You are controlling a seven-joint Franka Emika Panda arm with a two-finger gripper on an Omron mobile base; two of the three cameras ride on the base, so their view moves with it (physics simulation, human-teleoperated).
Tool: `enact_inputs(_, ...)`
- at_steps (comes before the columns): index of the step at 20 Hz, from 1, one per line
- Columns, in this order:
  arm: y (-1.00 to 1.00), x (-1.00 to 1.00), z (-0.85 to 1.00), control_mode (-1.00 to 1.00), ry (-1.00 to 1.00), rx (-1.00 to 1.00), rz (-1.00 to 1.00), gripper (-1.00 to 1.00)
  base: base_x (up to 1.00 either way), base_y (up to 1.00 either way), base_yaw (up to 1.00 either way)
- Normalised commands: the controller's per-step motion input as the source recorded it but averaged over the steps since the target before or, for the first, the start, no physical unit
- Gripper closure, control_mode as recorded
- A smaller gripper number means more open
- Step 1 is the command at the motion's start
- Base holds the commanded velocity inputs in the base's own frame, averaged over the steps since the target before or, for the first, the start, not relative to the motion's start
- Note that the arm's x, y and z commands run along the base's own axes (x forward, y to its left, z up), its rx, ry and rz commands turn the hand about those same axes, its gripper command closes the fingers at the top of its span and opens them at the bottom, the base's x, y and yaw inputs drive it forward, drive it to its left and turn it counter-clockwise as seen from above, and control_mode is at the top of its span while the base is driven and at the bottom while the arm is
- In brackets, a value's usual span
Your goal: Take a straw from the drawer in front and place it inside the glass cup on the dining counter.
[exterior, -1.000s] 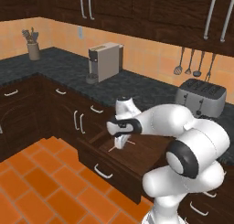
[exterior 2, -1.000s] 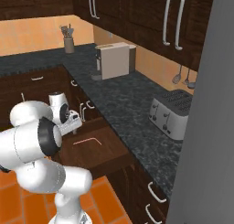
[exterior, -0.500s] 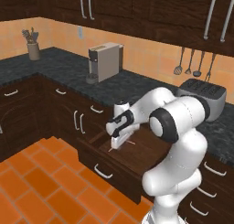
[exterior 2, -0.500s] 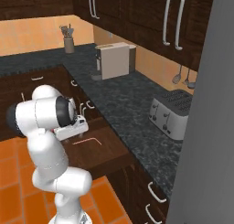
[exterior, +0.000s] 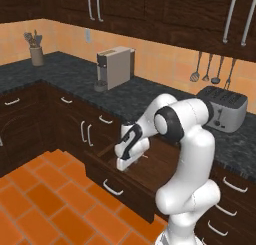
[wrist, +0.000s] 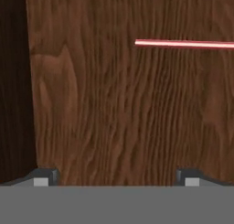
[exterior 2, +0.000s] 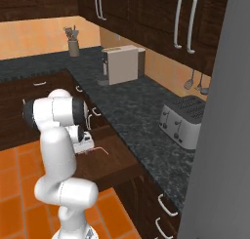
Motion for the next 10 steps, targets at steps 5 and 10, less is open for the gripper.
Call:
enact_inputs(5,0.40,0.05,-0.31,-1.00,0.04,0.00,-0.06,-1.00,0.00,0.00,0.00)
enact_inputs(10,0.75,-0.44,-0.08,-1.00,0.03,0.00,-0.04,-1.00,0.00,0.00,0.00)
